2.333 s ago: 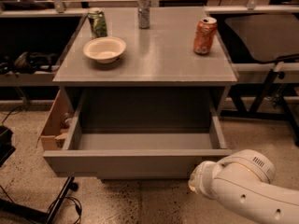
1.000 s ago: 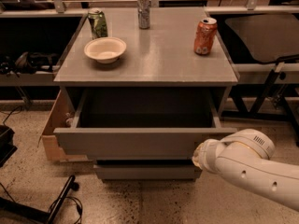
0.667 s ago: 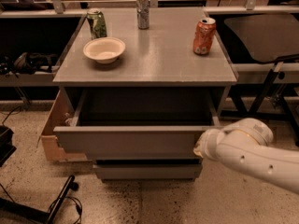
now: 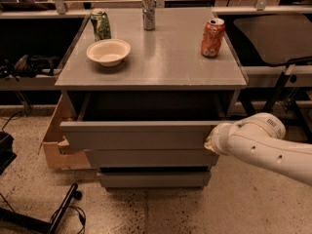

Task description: Close top drawer

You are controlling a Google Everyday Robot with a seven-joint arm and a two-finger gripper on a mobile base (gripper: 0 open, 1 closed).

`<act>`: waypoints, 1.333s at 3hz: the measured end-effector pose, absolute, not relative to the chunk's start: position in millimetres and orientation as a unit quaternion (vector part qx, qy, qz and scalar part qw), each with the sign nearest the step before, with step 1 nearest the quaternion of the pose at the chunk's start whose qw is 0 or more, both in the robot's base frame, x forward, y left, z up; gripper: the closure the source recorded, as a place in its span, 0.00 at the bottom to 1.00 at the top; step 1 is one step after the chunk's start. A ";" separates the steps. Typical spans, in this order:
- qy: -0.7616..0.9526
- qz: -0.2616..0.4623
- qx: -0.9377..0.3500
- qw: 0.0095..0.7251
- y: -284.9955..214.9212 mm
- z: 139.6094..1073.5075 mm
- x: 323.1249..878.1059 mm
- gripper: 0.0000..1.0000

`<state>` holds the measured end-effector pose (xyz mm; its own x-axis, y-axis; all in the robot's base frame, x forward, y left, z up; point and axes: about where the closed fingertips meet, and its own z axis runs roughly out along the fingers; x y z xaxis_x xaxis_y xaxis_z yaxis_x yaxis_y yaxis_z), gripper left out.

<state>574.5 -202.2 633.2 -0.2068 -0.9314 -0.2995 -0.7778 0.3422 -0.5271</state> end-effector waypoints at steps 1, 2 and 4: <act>0.767 -0.133 -0.555 0.295 -206.9 633.0 582.1 1.00; 0.774 -0.139 -0.534 0.310 -226.7 637.2 611.8 1.00; 0.775 -0.140 -0.530 0.313 -230.9 638.1 616.7 0.62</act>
Offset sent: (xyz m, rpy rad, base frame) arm 0.1387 -0.0997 0.0230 0.0964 -0.1320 -0.1628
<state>616.7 -230.9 638.1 -0.2420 -0.9097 -0.3375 -0.7338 0.3992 -0.5497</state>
